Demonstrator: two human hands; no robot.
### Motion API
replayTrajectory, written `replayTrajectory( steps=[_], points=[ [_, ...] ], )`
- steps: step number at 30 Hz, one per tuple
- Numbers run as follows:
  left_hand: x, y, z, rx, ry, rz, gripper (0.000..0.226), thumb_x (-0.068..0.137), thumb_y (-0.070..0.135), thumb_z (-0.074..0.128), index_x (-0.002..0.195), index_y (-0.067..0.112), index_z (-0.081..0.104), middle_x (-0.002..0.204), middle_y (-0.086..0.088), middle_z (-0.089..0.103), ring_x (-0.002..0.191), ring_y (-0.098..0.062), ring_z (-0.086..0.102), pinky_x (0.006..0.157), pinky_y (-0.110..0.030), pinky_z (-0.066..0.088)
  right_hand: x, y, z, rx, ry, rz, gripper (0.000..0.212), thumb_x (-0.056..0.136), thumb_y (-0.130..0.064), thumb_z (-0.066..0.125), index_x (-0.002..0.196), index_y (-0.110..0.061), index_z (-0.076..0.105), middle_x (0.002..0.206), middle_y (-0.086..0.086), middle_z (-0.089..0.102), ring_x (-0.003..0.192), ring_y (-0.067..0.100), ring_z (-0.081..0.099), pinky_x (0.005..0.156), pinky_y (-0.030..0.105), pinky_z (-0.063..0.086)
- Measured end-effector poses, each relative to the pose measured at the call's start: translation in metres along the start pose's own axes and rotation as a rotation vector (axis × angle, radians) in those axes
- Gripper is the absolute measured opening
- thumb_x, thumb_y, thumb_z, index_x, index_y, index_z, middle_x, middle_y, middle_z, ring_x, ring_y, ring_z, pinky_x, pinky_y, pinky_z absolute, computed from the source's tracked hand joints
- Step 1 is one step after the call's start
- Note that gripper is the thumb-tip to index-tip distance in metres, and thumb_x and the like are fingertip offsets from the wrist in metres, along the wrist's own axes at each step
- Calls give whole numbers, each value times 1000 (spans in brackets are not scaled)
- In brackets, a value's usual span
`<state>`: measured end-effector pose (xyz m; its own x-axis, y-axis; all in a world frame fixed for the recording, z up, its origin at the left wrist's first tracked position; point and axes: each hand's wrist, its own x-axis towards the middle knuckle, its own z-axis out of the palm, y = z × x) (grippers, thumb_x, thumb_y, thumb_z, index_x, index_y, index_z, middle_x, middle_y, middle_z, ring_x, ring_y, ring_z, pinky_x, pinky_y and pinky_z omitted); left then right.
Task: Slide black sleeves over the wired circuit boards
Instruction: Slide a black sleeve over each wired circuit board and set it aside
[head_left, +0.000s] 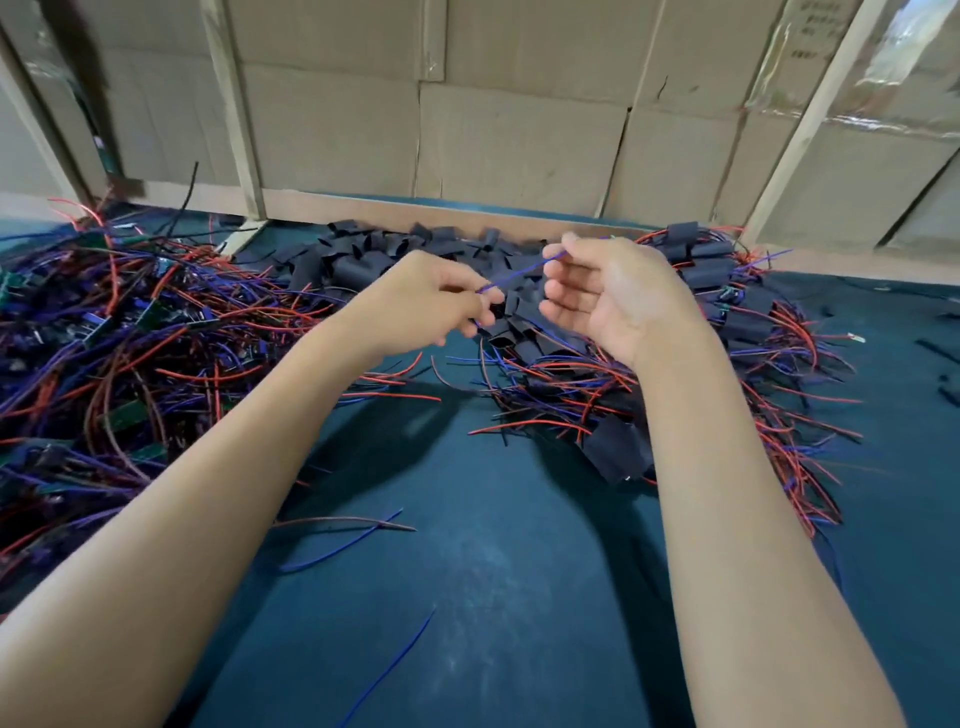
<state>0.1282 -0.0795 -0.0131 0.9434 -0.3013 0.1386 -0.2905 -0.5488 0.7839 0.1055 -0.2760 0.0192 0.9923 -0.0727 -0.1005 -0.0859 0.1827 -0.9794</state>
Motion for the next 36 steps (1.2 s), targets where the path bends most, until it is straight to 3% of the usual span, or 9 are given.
replayTrajectory(
  steps=[4,8,17,21,25,28,30,32,36],
  points=[
    [24,-24,26,420,200,-44,25,93,21,60,112,8,70,111,-14,71,107,-32,65,94,-34,51,0,-11,-4,150,137,-73,11,96,-6,63,86,-4,64,63,6,64,55,17,63,57,30,59],
    [53,-21,62,483,11,-108,66,91,48,66,146,21,42,140,-19,42,125,-44,46,107,-50,41,-2,-20,-6,127,138,-122,4,91,-3,70,91,-2,66,60,5,63,52,15,63,59,30,59],
    [48,-19,52,562,27,-6,25,92,13,66,117,15,71,115,-15,67,99,-34,66,87,-36,53,-5,-19,3,-95,157,-213,9,88,-2,72,83,-3,64,65,7,61,55,18,60,67,36,64],
    [21,-12,17,311,112,14,13,88,14,72,99,17,77,93,-5,76,88,-23,71,78,-26,53,-3,-16,5,-182,124,-214,25,86,4,74,76,-8,54,69,9,64,53,18,61,67,40,64],
    [-2,-5,-9,-244,-27,-51,5,93,7,69,90,11,68,94,-17,76,79,-18,76,65,-27,62,-4,-9,6,-235,-21,-195,11,87,4,73,82,1,63,76,17,65,55,21,67,65,39,64],
    [-7,-5,-14,-550,-196,-101,16,96,-7,52,94,9,52,100,-24,74,86,-34,75,62,-32,60,-5,-7,9,-268,-36,-190,9,88,4,72,82,3,66,80,21,68,69,33,74,68,41,64],
    [-6,-7,-13,-600,-241,-147,26,93,-15,39,94,11,42,98,-29,72,80,-39,72,62,-39,59,-7,-8,10,-257,-64,-206,7,88,5,72,87,5,65,83,22,70,78,37,76,72,42,64],
    [-5,-10,-10,-598,-234,-172,31,87,-16,35,97,13,38,89,-26,70,64,-29,64,55,-36,53,-9,-9,10,-222,-98,-223,11,87,7,73,91,5,63,85,23,72,81,38,76,74,42,64],
    [-5,-15,-5,-629,-207,-112,54,69,-4,60,115,18,44,78,-14,57,55,-15,48,49,-29,38,-13,-11,12,-189,-134,-253,17,85,8,73,93,2,59,89,26,72,80,39,76,73,42,63]
  ],
)
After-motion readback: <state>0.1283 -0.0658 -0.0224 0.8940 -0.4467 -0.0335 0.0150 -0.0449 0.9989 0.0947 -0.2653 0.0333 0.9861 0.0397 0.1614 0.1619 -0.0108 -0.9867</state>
